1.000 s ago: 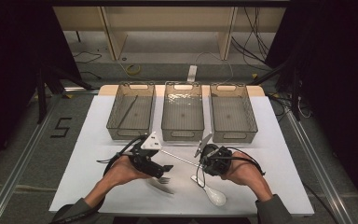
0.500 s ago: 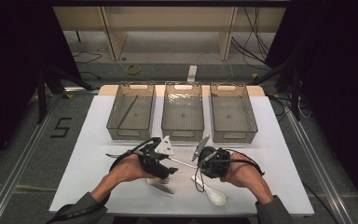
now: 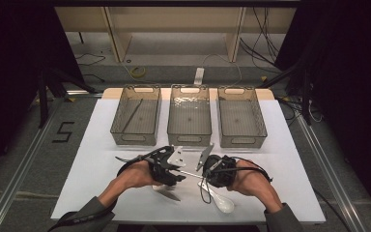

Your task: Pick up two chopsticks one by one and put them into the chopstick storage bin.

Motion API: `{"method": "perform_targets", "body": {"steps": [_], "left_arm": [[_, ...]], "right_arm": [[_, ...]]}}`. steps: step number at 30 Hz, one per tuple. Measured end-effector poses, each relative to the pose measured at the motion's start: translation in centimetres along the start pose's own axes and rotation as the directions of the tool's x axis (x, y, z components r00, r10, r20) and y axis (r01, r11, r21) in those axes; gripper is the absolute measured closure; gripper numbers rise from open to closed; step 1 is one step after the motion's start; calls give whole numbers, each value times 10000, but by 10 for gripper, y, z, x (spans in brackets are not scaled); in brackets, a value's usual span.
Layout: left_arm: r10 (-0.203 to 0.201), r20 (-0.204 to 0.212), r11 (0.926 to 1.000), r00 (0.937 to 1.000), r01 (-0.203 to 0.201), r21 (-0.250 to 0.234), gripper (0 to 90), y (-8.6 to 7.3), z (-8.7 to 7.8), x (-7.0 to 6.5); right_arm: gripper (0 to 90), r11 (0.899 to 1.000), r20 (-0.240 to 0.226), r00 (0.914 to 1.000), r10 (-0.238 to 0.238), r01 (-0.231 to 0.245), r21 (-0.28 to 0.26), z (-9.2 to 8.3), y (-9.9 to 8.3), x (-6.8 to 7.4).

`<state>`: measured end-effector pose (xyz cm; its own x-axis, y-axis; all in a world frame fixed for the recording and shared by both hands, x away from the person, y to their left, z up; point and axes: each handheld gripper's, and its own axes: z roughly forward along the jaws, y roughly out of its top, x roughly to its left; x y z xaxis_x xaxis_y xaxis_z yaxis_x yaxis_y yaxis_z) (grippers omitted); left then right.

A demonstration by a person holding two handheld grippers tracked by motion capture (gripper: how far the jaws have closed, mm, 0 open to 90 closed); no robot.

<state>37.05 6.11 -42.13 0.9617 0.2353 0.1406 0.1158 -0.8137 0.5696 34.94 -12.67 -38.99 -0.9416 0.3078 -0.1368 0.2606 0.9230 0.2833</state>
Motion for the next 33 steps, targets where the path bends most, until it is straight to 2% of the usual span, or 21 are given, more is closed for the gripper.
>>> {"method": "perform_targets", "body": {"steps": [3,8,10,14,20,23,24,26,27,28,31,33], "left_arm": [[241,85,9996,9997,-242,141,596,1,3,-1],[346,155,9992,9993,-348,188,688,2,5,-2],[384,195,9989,9991,-389,252,716,1,5,-2],[686,424,9972,9967,-698,274,748,1,4,-2],[1277,771,9905,9888,-1311,410,793,-1,2,-5],[1545,1162,9863,9811,-1600,398,827,-1,1,-8],[1557,1244,9861,9799,-1615,384,845,-1,1,-9],[1395,1239,9883,9824,-1460,446,854,0,1,-9],[1388,1170,9878,9834,-1458,538,854,-1,1,-8],[1306,1051,9892,9858,-1367,529,855,-2,1,-7],[994,726,9925,9924,-1041,645,855,-4,-1,-1],[761,617,9951,9952,-797,578,854,-5,-3,1]], "right_arm": [[856,9999,-126,9999,-56,58,146,-1,1,2],[856,9994,-191,9992,-356,357,38,-1,1,2],[856,9996,-152,9995,-279,279,-3,-1,1,3],[855,9989,-163,9988,-471,471,-47,-2,0,4],[850,9944,-317,9940,-1046,1040,-195,-1,-3,1],[828,9935,-348,9933,-1100,1088,-346,-3,-5,0],[807,9948,-164,9956,-925,917,-437,-4,-5,0],[790,9968,-81,9987,-506,500,-619,-8,-7,-5],[745,9961,-3,9987,-500,498,-734,-9,-9,-7],[669,9957,133,9996,-258,269,-889,-11,-10,-9],[544,9893,175,9996,242,-214,-1446,-18,-14,-15],[495,9819,167,9974,696,-656,-1778,-23,-15,-17]]}}
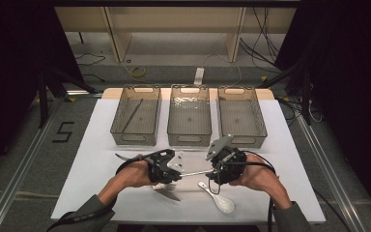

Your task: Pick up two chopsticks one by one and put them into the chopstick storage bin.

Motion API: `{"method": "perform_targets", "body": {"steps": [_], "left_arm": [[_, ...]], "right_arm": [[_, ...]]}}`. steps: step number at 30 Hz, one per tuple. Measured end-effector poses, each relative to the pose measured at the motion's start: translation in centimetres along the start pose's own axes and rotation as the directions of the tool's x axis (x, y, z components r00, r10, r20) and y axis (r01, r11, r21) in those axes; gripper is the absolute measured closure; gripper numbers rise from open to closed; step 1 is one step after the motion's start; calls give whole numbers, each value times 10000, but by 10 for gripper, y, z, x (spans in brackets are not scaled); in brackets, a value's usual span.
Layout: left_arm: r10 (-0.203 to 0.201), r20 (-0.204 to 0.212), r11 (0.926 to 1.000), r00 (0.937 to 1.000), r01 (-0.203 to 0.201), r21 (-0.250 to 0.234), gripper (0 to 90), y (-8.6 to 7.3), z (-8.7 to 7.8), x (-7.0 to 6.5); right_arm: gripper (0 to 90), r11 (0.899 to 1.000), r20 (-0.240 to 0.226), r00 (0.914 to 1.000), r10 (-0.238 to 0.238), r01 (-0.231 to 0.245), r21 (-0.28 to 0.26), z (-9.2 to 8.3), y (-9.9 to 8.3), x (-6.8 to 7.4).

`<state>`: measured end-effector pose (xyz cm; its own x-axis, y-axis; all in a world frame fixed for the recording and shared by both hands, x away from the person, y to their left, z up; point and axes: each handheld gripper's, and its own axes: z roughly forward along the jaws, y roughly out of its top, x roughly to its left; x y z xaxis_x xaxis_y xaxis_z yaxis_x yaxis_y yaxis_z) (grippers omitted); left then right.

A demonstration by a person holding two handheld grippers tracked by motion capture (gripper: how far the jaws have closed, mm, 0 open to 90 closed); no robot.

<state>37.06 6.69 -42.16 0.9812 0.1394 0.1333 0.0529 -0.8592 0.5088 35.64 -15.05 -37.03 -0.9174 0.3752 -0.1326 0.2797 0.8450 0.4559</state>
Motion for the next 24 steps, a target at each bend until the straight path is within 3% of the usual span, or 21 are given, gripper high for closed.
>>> {"method": "perform_targets", "body": {"steps": [5,8,11,14,20,24], "left_arm": [[-572,-482,9984,9972,571,-25,854,-3,-5,7],[-1046,-792,9945,9914,1040,-122,854,-6,-9,12],[-1633,-1218,9865,9790,1603,-341,854,-11,-17,20],[-2240,-1500,9740,9630,2156,-702,854,-17,-25,29],[-3112,-1921,9487,9307,2922,-1212,854,-28,-39,42],[-3622,-2082,9298,9085,3367,-1483,854,-34,-47,49]], "right_arm": [[406,9978,192,9983,547,-540,-373,-3,-2,-5],[382,9944,293,9955,896,-878,-581,-4,-4,-7],[373,9894,356,9914,1260,-1230,-766,-6,-6,-9],[361,9837,240,9872,1579,-1552,-908,-6,-9,-12],[328,9727,-19,9743,2252,-2249,-568,7,-21,-9],[321,9694,-64,9704,2413,-2414,-447,18,-26,-10]]}}
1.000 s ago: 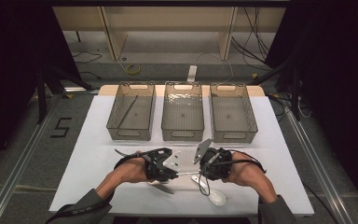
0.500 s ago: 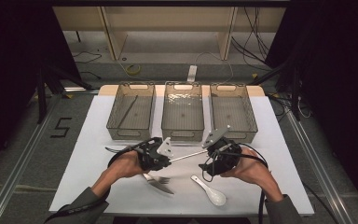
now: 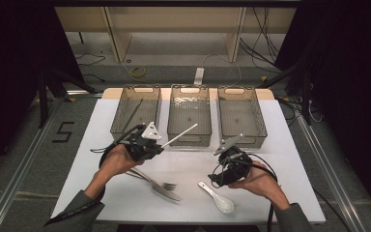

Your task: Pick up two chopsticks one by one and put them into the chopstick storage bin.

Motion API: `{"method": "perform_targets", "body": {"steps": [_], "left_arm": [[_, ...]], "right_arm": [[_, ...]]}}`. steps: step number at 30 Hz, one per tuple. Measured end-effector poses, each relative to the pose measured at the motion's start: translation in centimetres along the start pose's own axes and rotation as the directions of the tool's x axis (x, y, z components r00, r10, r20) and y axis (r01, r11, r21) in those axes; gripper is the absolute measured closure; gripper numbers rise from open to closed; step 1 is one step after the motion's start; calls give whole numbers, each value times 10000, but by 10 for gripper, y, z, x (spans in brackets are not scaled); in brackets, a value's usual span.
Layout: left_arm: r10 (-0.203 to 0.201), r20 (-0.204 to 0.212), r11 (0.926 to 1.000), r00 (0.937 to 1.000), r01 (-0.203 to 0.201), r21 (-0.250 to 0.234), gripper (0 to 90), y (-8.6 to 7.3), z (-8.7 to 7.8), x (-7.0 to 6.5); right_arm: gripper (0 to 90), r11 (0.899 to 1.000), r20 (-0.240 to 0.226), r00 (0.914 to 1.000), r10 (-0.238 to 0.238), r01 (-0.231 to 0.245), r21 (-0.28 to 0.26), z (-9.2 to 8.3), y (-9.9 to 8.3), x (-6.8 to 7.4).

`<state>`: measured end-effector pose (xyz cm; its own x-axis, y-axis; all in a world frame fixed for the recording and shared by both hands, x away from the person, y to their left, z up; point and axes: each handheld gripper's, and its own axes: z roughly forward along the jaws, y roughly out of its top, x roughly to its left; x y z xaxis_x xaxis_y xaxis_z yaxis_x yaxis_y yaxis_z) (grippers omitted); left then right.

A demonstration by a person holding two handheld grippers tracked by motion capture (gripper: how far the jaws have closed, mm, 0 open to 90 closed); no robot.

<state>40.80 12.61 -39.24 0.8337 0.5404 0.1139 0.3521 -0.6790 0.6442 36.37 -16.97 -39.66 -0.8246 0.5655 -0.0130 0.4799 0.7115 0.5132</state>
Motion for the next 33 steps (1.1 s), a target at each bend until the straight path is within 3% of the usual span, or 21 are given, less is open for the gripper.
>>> {"method": "perform_targets", "body": {"steps": [9,14,17,25,33], "left_arm": [[-769,-483,9968,9959,757,-267,854,-7,-9,18],[-1331,-742,9904,9883,1298,-478,854,-10,-13,28],[-1631,-873,9859,9827,1590,-527,854,-11,-14,35],[-2417,-1116,9689,9639,2336,-817,854,-17,-16,55],[-3268,-1436,9424,9341,3106,-1240,854,-18,-17,79]], "right_arm": [[322,9997,-75,9999,121,-119,235,11,0,4],[312,9990,-65,9998,204,-201,407,17,-1,5],[308,9996,32,9997,236,-236,153,18,-2,5],[285,9973,-192,9979,624,-631,-363,18,-6,4],[267,9912,-47,9959,909,-909,-959,22,-11,5]]}}
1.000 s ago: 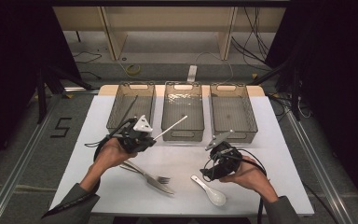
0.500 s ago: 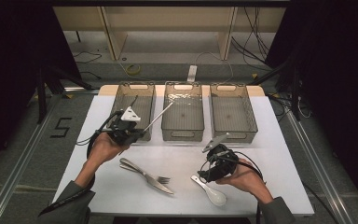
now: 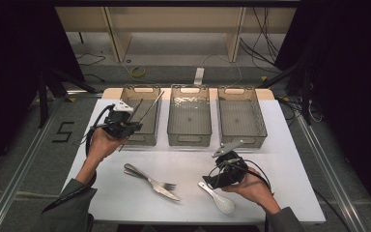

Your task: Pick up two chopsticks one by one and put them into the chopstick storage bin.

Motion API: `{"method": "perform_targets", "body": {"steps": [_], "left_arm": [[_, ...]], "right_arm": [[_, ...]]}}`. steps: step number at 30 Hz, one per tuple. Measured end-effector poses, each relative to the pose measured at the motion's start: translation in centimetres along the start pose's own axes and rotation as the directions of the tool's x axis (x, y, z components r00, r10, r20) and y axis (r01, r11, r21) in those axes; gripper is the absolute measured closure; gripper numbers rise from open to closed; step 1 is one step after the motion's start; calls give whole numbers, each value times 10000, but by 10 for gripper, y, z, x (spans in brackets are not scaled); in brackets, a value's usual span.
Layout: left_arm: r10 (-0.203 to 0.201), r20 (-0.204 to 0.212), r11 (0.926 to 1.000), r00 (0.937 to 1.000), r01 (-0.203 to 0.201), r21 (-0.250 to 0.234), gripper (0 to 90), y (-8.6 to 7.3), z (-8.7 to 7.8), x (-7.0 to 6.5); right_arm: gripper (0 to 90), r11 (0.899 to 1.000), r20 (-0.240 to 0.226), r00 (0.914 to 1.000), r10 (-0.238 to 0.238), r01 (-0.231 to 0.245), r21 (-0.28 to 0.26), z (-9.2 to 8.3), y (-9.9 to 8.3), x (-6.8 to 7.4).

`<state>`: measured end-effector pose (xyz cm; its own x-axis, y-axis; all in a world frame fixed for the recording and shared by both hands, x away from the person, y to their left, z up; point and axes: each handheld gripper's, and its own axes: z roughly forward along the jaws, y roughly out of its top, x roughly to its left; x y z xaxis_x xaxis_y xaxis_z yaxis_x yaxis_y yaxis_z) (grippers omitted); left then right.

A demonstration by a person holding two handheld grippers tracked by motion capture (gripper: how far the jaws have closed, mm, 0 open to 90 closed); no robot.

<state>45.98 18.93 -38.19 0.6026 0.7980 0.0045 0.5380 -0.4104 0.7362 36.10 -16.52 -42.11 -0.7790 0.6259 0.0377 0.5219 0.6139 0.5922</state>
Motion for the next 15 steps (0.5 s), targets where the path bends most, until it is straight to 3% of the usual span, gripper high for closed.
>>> {"method": "perform_targets", "body": {"steps": [6,15], "left_arm": [[-459,-152,9989,9988,457,-119,854,6,5,14],[-897,-486,9959,9948,890,-162,853,25,17,32]], "right_arm": [[267,9995,47,10000,23,-21,-314,-2,-2,4],[267,9997,14,10000,4,-4,-241,-3,-8,4]]}}
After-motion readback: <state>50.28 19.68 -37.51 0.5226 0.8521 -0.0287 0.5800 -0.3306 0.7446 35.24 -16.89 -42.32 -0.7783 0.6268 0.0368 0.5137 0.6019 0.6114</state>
